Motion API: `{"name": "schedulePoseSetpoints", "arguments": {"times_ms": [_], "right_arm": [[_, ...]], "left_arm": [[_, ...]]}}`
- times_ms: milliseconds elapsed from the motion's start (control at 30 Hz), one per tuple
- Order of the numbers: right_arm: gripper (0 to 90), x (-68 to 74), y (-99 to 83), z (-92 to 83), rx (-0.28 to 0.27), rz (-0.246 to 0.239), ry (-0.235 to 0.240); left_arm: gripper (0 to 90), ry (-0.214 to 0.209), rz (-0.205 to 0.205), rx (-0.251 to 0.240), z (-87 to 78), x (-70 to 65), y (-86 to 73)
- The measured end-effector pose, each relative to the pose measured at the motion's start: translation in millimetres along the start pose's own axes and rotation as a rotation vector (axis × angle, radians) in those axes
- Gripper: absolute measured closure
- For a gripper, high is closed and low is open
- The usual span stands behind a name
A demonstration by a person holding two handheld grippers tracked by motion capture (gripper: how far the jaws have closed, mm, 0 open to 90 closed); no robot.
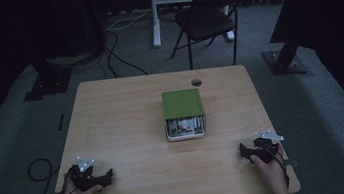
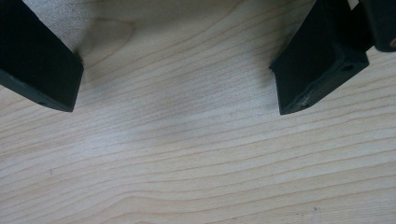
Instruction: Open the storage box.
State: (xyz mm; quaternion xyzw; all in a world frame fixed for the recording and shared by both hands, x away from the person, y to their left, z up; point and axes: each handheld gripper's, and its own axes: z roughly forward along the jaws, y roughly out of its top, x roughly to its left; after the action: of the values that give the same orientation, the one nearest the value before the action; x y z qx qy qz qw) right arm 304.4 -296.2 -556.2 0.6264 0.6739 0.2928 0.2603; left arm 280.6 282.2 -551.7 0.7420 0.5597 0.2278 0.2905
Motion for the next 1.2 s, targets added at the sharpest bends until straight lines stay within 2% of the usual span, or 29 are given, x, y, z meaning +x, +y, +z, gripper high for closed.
{"name": "schedulePoseSetpoints", "arguments": {"times_ms": [200,467,600,667,800,900,1200], "right_arm": [[11.2,0.0,0.0,0.0,0.0,0.0,0.0],[11.2,0.0,0.0,0.0,0.0,0.0,0.0],[11.2,0.0,0.0,0.0,0.0,0.0,0.0],[11.2,0.0,0.0,0.0,0.0,0.0,0.0],[11.2,0.0,0.0,0.0,0.0,0.0,0.0],[11.2,0.0,0.0,0.0,0.0,0.0,0.0],[11.2,0.0,0.0,0.0,0.0,0.0,0.0]], "left_arm": [[1.8,-0.003,0.003,-0.001,0.0,-0.6,0.0],[1.8,-0.016,0.044,-0.006,-0.7,-3.5,0.0],[2.6,-0.023,0.052,-0.009,1.1,-5.4,2.1],[2.6,-0.015,0.073,-0.016,2.1,-8.1,3.5],[2.6,-0.03,0.103,-0.027,4.5,-16.4,6.6],[2.6,-0.033,0.147,-0.042,4.8,-22.5,9.7],[2.6,-0.047,0.228,-0.049,6.1,-40.6,18.8]]}}
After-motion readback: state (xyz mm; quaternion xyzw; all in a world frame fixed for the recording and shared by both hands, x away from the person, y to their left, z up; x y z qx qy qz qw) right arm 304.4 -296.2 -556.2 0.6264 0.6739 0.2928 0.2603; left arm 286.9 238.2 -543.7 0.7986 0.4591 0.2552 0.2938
